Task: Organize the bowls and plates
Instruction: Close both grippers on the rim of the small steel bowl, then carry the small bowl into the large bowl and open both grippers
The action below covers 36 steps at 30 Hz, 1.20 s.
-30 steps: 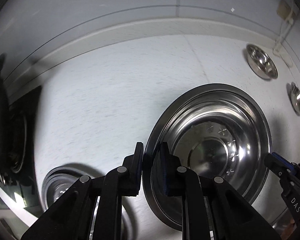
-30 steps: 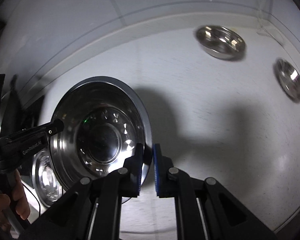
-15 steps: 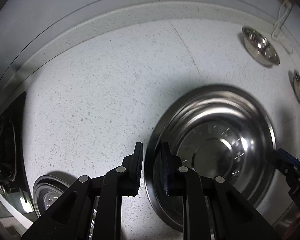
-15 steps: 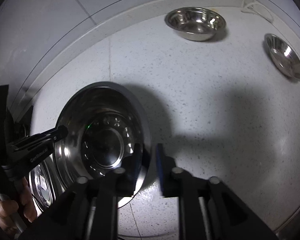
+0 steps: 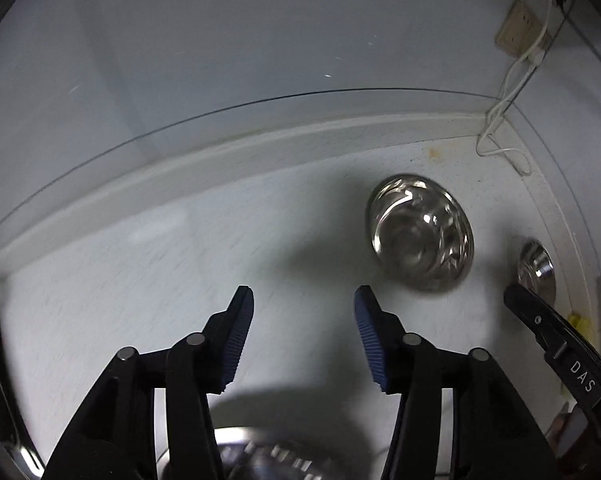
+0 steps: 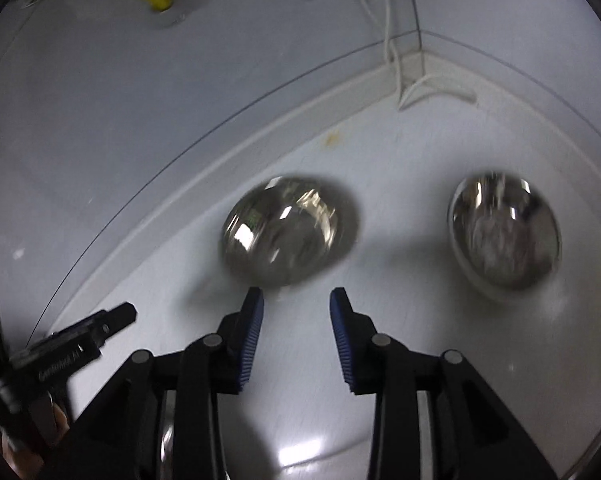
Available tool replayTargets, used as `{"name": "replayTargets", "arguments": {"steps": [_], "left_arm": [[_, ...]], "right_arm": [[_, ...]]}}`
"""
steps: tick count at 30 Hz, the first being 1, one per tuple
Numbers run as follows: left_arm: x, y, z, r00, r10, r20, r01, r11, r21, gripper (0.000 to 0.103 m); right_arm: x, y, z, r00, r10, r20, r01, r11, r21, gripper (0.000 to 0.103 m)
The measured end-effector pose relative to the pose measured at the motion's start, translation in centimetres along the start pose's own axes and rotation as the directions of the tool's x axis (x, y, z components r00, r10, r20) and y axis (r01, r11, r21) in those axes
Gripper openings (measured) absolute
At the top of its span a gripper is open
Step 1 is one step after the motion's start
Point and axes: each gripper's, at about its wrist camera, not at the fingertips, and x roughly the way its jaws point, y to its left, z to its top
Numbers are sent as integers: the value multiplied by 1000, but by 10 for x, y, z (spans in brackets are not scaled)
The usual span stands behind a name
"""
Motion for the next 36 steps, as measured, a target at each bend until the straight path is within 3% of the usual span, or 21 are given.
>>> {"name": "replayTargets", "arguments": {"steps": [4, 12, 14, 15, 16, 17, 21, 25, 36], "left_arm": [[39, -24, 28, 1000, 16, -20, -15, 1000, 5, 47], [94, -38, 44, 995, 19, -94, -20, 1000, -13, 47], [102, -40, 45, 992, 29, -119, -30, 1000, -7, 39], [106, -43, 44, 991, 33, -128, -33, 999, 2, 20], [108, -45, 43, 990, 15, -141, -13, 1000, 14, 11], [108, -48, 42, 989, 23, -146, -19, 999, 29, 11], [93, -46, 35, 993, 52, -104, -48, 998, 39, 10], [67, -32, 14, 993, 46, -110, -42, 998, 40, 10], [-52, 25, -72, 998, 57, -31, -55, 998, 36, 12]], "right_arm": [[32, -11, 20, 1000, -30, 2, 30, 999, 42, 33], [81, -27, 23, 995, -78, -58, 83, 993, 86, 33], [87, -28, 22, 996, -66, -68, 72, 994, 85, 30], [88, -27, 22, 995, -70, -70, 75, 994, 80, 16], [89, -25, 21, 995, -64, -75, 69, 995, 75, 13], [90, -22, 19, 995, -62, -81, 68, 995, 67, 10], [87, -16, 13, 994, -65, -89, 69, 997, 47, 8], [68, -8, 0, 994, -47, -98, 51, 998, 40, 8], [-39, 54, -71, 997, 17, -72, -23, 997, -74, 9]]}}
